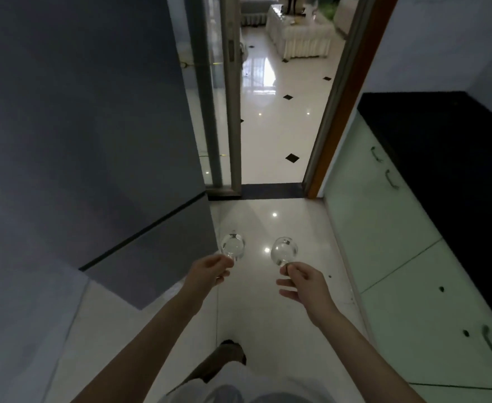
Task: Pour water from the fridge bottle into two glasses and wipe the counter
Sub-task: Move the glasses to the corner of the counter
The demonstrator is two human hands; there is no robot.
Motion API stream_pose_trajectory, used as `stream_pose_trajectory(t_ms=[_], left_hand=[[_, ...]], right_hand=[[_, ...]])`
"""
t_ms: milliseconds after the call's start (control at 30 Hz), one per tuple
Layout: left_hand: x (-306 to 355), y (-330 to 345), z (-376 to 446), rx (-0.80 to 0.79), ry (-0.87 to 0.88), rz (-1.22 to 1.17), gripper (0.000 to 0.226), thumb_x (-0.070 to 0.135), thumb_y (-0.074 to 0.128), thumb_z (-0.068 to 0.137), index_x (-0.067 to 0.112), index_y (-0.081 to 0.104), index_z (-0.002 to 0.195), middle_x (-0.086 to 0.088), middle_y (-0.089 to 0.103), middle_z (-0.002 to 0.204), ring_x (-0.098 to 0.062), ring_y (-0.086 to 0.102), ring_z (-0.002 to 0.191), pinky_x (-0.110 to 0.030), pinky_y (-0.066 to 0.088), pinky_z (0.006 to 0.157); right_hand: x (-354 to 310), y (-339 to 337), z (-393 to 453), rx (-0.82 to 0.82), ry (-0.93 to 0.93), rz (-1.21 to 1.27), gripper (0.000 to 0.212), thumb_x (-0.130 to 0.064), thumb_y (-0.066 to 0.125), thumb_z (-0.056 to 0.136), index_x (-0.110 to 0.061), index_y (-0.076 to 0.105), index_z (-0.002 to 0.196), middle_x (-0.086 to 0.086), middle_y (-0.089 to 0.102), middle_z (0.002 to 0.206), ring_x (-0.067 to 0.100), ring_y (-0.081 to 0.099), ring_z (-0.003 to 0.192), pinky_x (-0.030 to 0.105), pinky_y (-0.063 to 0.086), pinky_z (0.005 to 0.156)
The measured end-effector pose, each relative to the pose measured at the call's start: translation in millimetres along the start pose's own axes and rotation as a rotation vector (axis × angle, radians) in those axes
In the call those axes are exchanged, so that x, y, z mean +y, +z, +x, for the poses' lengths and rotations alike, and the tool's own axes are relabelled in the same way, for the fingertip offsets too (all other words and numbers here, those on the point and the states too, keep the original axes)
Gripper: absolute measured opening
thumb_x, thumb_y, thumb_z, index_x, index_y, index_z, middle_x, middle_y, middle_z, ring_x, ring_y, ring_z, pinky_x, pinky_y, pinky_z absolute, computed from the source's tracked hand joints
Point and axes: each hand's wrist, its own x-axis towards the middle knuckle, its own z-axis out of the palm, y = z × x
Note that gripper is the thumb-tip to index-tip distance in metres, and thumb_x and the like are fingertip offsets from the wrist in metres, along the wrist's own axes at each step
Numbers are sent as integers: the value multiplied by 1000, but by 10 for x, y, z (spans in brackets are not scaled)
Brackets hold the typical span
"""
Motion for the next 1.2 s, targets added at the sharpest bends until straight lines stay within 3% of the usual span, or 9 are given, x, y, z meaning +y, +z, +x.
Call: stream_pose_trajectory(t_ms=[100,367,500,633,1000,1200], left_hand=[[317,-98,586,-57,31,64,13,12,62,90,5,72,87,0,64,73,-11,57,69,-17,45,63],[1167,84,1798,-227,56,118,13,15,60,91,16,72,86,-7,69,92,-16,62,82,-28,49,81],[1434,379,2308,-273,31,93,12,14,61,91,16,71,85,-6,68,90,-16,61,82,-32,48,87],[1637,737,2849,-343,25,153,15,19,59,92,11,71,96,-9,69,98,-20,63,91,-32,49,89],[2427,1871,4041,-462,-1,203,15,19,59,93,10,71,91,-9,68,96,-17,61,86,-31,49,87],[2744,2395,4685,-544,-6,261,21,23,63,90,7,71,101,-10,70,102,-20,64,94,-30,51,87]], right_hand=[[-256,144,347,86,-12,63,22,-6,47,101,7,64,103,12,66,97,22,69,75,25,56,56],[-850,180,1205,278,-34,159,21,-8,47,100,2,65,98,9,66,99,20,69,77,24,55,59],[-1071,37,1692,346,-26,200,20,-8,47,101,-2,65,95,8,66,97,19,68,74,24,55,57],[-1309,-208,2194,380,-42,202,21,-9,47,101,-6,66,93,9,66,99,20,68,77,25,56,59],[-2075,-980,3245,491,-54,227,20,-8,46,101,-1,65,99,9,65,99,22,66,79,25,57,60],[-2324,-1291,3755,589,-45,283,19,-9,47,101,-3,65,102,11,65,103,22,66,78,25,56,59]])
